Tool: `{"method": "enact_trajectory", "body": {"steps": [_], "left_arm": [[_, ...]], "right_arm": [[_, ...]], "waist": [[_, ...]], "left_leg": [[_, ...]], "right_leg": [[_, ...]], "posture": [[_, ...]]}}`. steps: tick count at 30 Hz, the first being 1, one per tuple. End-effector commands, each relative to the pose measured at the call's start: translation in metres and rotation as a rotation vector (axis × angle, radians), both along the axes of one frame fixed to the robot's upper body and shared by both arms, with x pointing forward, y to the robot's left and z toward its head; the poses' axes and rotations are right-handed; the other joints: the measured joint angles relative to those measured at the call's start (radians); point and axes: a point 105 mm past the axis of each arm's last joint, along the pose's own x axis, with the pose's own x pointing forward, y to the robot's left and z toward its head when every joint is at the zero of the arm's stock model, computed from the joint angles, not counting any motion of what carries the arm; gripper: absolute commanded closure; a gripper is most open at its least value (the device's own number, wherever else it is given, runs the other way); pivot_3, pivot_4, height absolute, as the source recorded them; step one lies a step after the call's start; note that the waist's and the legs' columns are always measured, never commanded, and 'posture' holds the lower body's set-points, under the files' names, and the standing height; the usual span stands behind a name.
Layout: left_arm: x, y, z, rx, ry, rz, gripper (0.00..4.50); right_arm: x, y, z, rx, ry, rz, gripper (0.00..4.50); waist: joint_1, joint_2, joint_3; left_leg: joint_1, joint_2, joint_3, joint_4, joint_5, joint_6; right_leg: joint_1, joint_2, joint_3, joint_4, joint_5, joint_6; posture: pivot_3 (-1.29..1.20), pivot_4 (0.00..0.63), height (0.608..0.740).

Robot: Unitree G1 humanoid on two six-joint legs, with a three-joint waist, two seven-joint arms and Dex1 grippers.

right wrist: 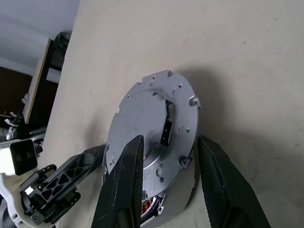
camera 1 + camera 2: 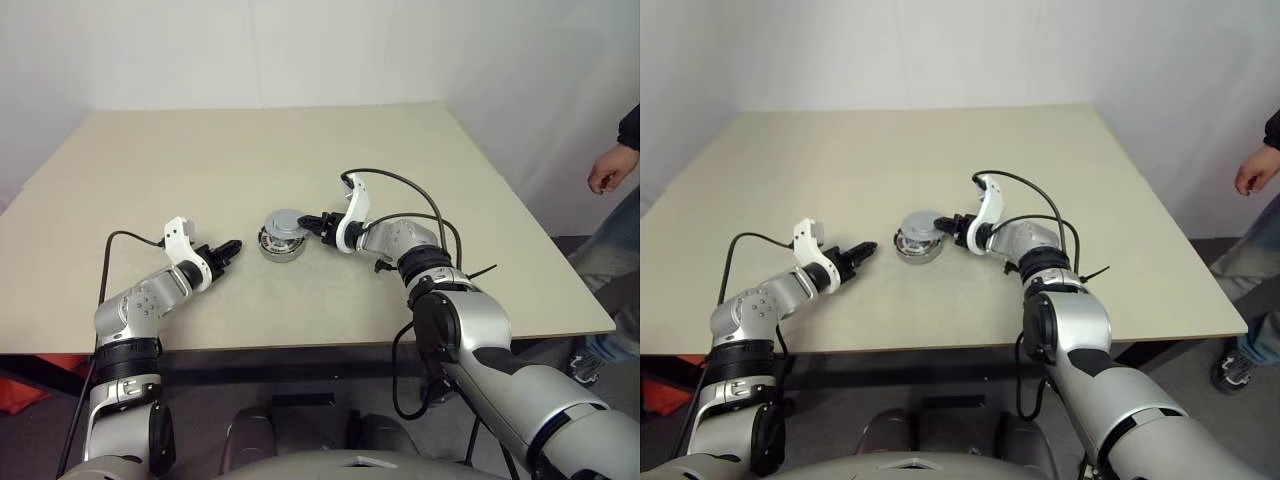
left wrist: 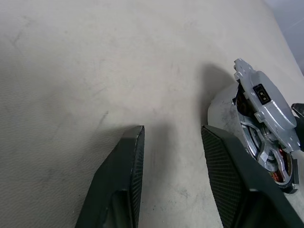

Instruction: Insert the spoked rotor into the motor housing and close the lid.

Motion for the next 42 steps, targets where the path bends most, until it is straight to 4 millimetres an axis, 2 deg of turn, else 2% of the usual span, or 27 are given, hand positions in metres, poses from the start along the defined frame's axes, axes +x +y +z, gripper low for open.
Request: {"method": "enact_trajectory", "body": {"steps": [1,13,16,20,36,39,42], "left_arm": [[-0.002,0.010,-0.005,0.031,0.024,0.025,2.48],[-0.003,0.010,-0.009,0.032,0.031,0.022,2.48],[-0.002,0.009,-0.008,0.033,0.030,0.020,2.48],[-0.002,0.009,-0.008,0.034,0.030,0.019,2.48],[-0.001,0.009,-0.005,0.039,0.027,0.019,2.48],[-0.001,0.009,-0.005,0.039,0.026,0.019,2.48],[-0.001,0.009,-0.004,0.039,0.026,0.020,2.48]], "right_arm": [[0.006,0.004,0.018,0.034,-0.057,0.001,2.54],[0.004,0.008,0.026,0.077,-0.085,0.046,2.54],[0.005,0.005,0.024,0.070,-0.082,0.031,3.13],[0.005,0.005,0.023,0.065,-0.085,0.033,4.48],[0.002,0.007,0.018,-0.012,-0.136,0.087,4.48],[0.000,0.006,0.014,-0.044,-0.138,0.095,3.72],[0.001,0.005,0.009,-0.101,-0.161,0.101,2.77]], "waist": [[0.000,0.000,0.000],[0.000,0.000,0.000],[0.000,0.000,0.000],[0.000,0.000,0.000],[-0.001,0.000,0.000],[-0.001,0.000,0.000],[-0.002,0.000,0.000]], "left_leg": [[0.000,0.000,0.000,0.000,0.000,0.000],[0.000,0.000,0.000,0.000,0.000,0.000],[0.000,0.000,0.000,0.000,0.000,0.000],[0.001,0.000,0.000,0.000,0.000,0.000],[0.001,0.000,0.000,0.000,0.000,0.000],[0.001,0.000,0.000,0.000,0.000,0.000],[0.001,0.000,0.000,0.000,0.000,0.000]], "right_leg": [[0.000,0.000,0.000,0.000,0.000,0.000],[0.000,0.000,0.000,0.001,0.000,0.000],[0.000,0.000,0.000,0.001,0.000,0.000],[0.000,0.000,0.000,0.001,0.000,0.000],[0.000,0.000,0.000,0.001,0.000,0.000],[0.000,0.000,0.000,0.001,0.000,0.000],[0.000,0.000,0.000,0.001,0.000,0.000]], "posture": [[0.00,0.000,0.740],[0.00,0.000,0.740],[0.00,0.000,0.740],[0.00,0.000,0.740],[0.00,0.000,0.740],[0.00,0.000,0.740],[0.00,0.000,0.740]]}}
